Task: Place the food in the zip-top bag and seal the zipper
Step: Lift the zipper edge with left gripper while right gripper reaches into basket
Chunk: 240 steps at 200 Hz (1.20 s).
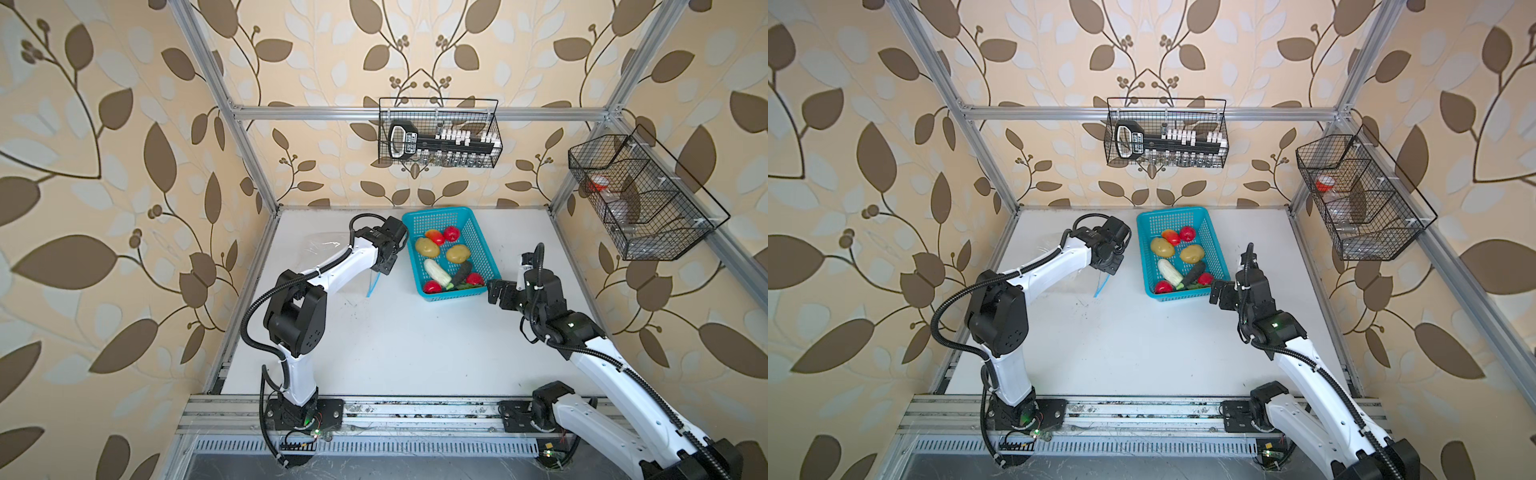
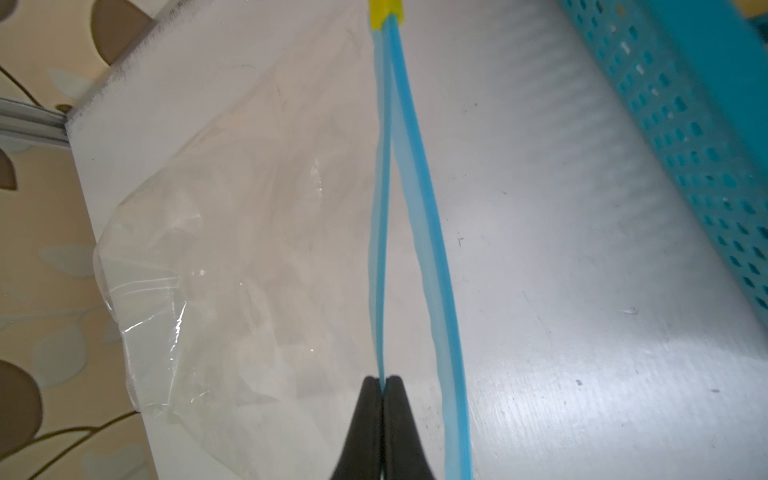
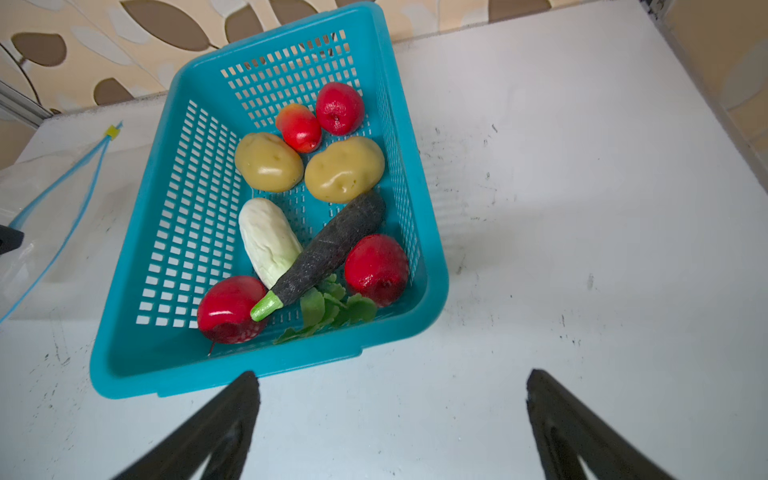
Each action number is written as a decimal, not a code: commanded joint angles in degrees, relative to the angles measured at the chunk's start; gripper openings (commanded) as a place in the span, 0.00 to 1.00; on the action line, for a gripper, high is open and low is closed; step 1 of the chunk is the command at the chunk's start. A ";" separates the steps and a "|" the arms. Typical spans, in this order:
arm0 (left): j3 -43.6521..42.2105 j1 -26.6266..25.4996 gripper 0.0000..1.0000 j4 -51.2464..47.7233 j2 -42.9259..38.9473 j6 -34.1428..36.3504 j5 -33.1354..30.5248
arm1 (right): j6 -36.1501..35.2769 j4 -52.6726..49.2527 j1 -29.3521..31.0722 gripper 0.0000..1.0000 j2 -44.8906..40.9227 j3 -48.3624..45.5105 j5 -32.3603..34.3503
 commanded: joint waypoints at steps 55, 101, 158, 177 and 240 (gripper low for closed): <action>-8.68 0.08 0.00 3.63 -10.33 5.35 2.20 | 5.38 -3.79 1.28 1.00 6.44 7.97 -0.39; -15.08 1.21 0.00 9.52 -17.38 5.77 1.45 | 9.71 -7.09 2.14 1.00 7.40 11.71 -0.40; -21.51 2.99 0.00 13.62 -24.83 5.15 3.69 | 14.26 -9.84 3.13 1.00 10.76 15.21 0.28; -22.41 3.63 0.00 13.55 -24.31 4.39 5.33 | 15.86 -11.63 3.36 1.00 13.36 16.82 3.05; -25.02 3.59 0.00 16.32 -23.32 3.14 5.56 | 17.25 -9.62 2.76 1.00 19.50 19.67 5.58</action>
